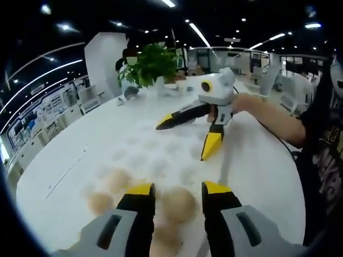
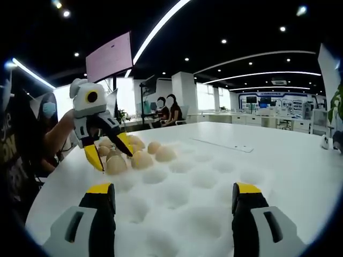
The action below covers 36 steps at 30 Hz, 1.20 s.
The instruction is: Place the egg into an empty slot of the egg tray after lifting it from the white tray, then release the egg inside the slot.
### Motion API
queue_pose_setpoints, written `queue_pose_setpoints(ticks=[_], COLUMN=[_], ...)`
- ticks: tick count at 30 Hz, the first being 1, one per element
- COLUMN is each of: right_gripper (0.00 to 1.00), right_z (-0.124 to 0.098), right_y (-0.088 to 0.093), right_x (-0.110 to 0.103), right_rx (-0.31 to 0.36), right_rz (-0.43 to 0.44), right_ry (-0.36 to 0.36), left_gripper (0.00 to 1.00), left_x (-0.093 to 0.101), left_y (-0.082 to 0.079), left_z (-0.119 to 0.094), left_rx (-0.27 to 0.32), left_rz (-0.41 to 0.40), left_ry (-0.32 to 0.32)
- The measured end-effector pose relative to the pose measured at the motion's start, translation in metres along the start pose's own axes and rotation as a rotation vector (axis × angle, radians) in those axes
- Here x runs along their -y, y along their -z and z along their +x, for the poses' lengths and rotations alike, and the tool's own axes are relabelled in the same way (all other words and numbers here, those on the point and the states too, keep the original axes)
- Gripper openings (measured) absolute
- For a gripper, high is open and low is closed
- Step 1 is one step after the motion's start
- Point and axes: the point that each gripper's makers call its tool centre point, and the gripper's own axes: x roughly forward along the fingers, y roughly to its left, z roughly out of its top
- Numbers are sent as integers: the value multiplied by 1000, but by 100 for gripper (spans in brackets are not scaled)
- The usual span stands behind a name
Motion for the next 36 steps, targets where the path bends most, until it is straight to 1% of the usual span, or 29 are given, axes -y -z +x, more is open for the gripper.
queue_pose_setpoints(ticks=[2,3,5,6,7,10,15,22,28,36], right_gripper=[94,94,94,94,94,94,94,94,94,94], right_z=[0,0,0,0,0,0,0,0,-1,-1], right_y=[0,0,0,0,0,-1,-1,-1,-1,-1], right_x=[0,0,0,0,0,0,0,0,-1,-1], right_rx=[1,1,1,2,2,5,4,9,9,12], right_rz=[1,1,1,1,1,2,2,4,4,5], right_ry=[0,0,0,0,0,-1,-1,-2,-2,-2], left_gripper=[34,34,34,33,33,31,28,27,27,27], left_x=[1,0,0,-4,-3,-4,-6,-6,-5,-6], left_y=[9,12,9,12,12,10,10,8,-2,-6], left_z=[2,4,5,6,7,9,10,7,-2,-16], left_rx=[-28,-28,4,1,12,56,47,45,81,96], left_rz=[2,2,-37,-55,-75,-98,-96,-99,-111,-110], left_ry=[-6,-8,0,-2,9,14,2,-4,-6,-28])
